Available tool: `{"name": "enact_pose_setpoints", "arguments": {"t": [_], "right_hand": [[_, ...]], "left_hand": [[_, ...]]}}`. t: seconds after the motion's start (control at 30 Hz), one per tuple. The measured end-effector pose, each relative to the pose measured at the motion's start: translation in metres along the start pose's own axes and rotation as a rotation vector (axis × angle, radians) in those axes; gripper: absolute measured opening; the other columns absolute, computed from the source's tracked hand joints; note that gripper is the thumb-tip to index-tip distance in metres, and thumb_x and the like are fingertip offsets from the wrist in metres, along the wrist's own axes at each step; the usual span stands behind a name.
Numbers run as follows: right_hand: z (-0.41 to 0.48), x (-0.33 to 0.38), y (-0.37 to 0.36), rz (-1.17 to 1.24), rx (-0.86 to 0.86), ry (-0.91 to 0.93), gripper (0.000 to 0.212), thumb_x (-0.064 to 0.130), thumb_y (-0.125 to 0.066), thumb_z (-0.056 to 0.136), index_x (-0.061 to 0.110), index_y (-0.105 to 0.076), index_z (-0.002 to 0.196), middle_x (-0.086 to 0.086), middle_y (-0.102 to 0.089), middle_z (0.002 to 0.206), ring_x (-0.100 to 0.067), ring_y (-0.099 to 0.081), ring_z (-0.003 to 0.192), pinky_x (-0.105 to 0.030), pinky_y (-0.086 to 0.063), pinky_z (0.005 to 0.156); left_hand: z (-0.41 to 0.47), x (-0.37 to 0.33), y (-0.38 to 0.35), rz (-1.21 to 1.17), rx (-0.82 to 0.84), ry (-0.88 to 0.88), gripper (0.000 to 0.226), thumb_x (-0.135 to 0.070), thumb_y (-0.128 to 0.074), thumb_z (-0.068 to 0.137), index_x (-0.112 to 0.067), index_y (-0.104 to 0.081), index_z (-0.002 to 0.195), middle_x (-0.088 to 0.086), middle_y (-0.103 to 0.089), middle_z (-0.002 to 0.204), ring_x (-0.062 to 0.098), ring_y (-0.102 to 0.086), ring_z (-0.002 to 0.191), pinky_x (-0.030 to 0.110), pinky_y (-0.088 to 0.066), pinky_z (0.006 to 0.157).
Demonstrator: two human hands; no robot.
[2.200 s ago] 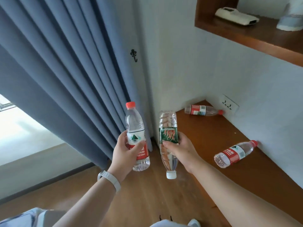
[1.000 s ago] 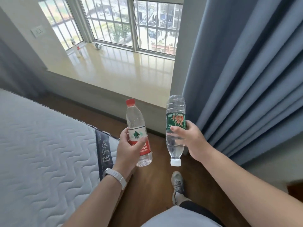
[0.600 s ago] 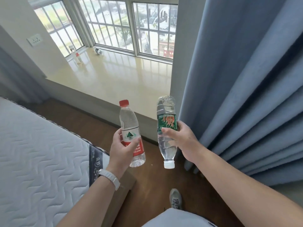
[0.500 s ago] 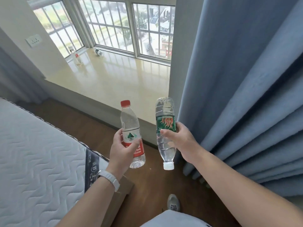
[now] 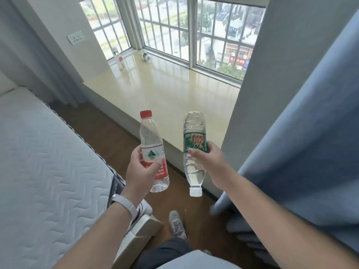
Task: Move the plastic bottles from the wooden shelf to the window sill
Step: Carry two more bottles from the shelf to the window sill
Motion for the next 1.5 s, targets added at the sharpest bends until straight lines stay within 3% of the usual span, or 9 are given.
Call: {"name": "enact_pose_setpoints", "arguments": {"t": [0.17, 0.3, 0.47, 0.63, 0.8, 0.97, 1.03, 1.3, 1.5], "right_hand": [[0.059, 0.006, -0.027, -0.059, 0.019, -0.045, 0.034, 0.018, -0.078, 0.082, 0.018, -0.060, 0.111, -0.009, -0.072, 0.105, -0.020, -0.073, 0.087, -0.034, -0.060, 0.073], [0.119, 0.024, -0.045, -0.155, -0.002, -0.042, 0.037, 0.021, -0.079, 0.081, 0.021, -0.060, 0.113, -0.004, -0.072, 0.107, -0.021, -0.072, 0.093, -0.044, -0.060, 0.084], [0.186, 0.059, -0.078, -0.162, -0.006, -0.047, 0.037, 0.018, -0.078, 0.083, 0.020, -0.061, 0.115, -0.003, -0.072, 0.106, -0.018, -0.072, 0.089, -0.032, -0.055, 0.069], [0.237, 0.087, -0.116, -0.164, 0.013, -0.004, 0.033, 0.017, -0.075, 0.085, 0.018, -0.062, 0.115, 0.001, -0.070, 0.099, -0.004, -0.067, 0.069, -0.023, -0.049, 0.060], [0.267, 0.097, -0.150, -0.157, 0.042, -0.008, 0.052, 0.031, -0.081, 0.066, 0.019, -0.062, 0.113, -0.007, -0.071, 0.108, -0.019, -0.071, 0.086, -0.035, -0.052, 0.069], [0.291, 0.102, -0.191, -0.202, 0.127, 0.002, 0.052, 0.023, -0.083, 0.069, 0.017, -0.060, 0.116, -0.005, -0.070, 0.105, -0.011, -0.072, 0.075, -0.024, -0.051, 0.055], [0.300, 0.100, -0.206, -0.229, 0.154, -0.006, 0.046, 0.017, -0.082, 0.077, 0.018, -0.060, 0.117, -0.006, -0.070, 0.107, -0.014, -0.072, 0.080, -0.027, -0.052, 0.059], [0.359, 0.111, -0.282, -0.276, 0.288, 0.005, 0.044, 0.021, -0.083, 0.073, 0.019, -0.063, 0.112, -0.010, -0.072, 0.106, -0.026, -0.073, 0.088, -0.039, -0.056, 0.071], [0.426, 0.117, -0.331, -0.320, 0.379, 0.004, 0.035, 0.018, -0.082, 0.078, 0.022, -0.064, 0.108, -0.009, -0.073, 0.106, -0.026, -0.073, 0.090, -0.047, -0.059, 0.082]], "left_hand": [[0.064, 0.012, 0.021, -0.022, -0.043, 0.039, 0.056, -0.030, -0.075, 0.086, -0.029, -0.046, 0.134, -0.006, -0.065, 0.113, 0.016, -0.068, 0.100, 0.038, -0.059, 0.083], [0.127, 0.021, 0.034, -0.036, -0.042, 0.083, 0.055, -0.032, -0.075, 0.086, -0.029, -0.046, 0.133, -0.007, -0.064, 0.114, 0.019, -0.066, 0.102, 0.041, -0.059, 0.086], [0.204, 0.012, 0.067, -0.049, -0.059, 0.084, 0.056, -0.034, -0.075, 0.086, -0.030, -0.046, 0.134, -0.008, -0.064, 0.113, 0.015, -0.067, 0.100, 0.041, -0.059, 0.085], [0.263, 0.006, 0.096, -0.037, -0.069, 0.057, 0.054, -0.036, -0.074, 0.086, -0.031, -0.046, 0.131, -0.009, -0.064, 0.112, 0.015, -0.066, 0.100, 0.041, -0.058, 0.086], [0.288, 0.006, 0.126, -0.050, -0.108, 0.043, 0.054, -0.036, -0.076, 0.084, -0.032, -0.047, 0.130, -0.007, -0.064, 0.113, 0.017, -0.066, 0.102, 0.041, -0.059, 0.086], [0.302, 0.017, 0.167, -0.055, -0.197, 0.054, 0.053, -0.032, -0.076, 0.084, -0.033, -0.047, 0.129, -0.010, -0.063, 0.112, 0.013, -0.065, 0.101, 0.038, -0.058, 0.086], [0.303, 0.022, 0.182, -0.059, -0.237, 0.066, 0.054, -0.029, -0.076, 0.085, -0.032, -0.047, 0.130, -0.011, -0.063, 0.112, 0.012, -0.065, 0.100, 0.038, -0.058, 0.086], [0.328, 0.039, 0.241, -0.069, -0.401, 0.112, 0.053, -0.027, -0.074, 0.086, -0.031, -0.047, 0.131, -0.011, -0.061, 0.113, 0.011, -0.062, 0.099, 0.018, -0.050, 0.071], [0.378, 0.044, 0.271, -0.085, -0.490, 0.138, 0.053, -0.027, -0.074, 0.087, -0.033, -0.046, 0.131, -0.012, -0.061, 0.114, 0.013, -0.063, 0.100, 0.021, -0.052, 0.075]]}}
Point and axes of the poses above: each hand's wrist, its own z-axis towards the middle knuckle, its own y-axis out of the back of the hand, x = y × z, the point moved 7 cm from there along z, towards the middle knuckle
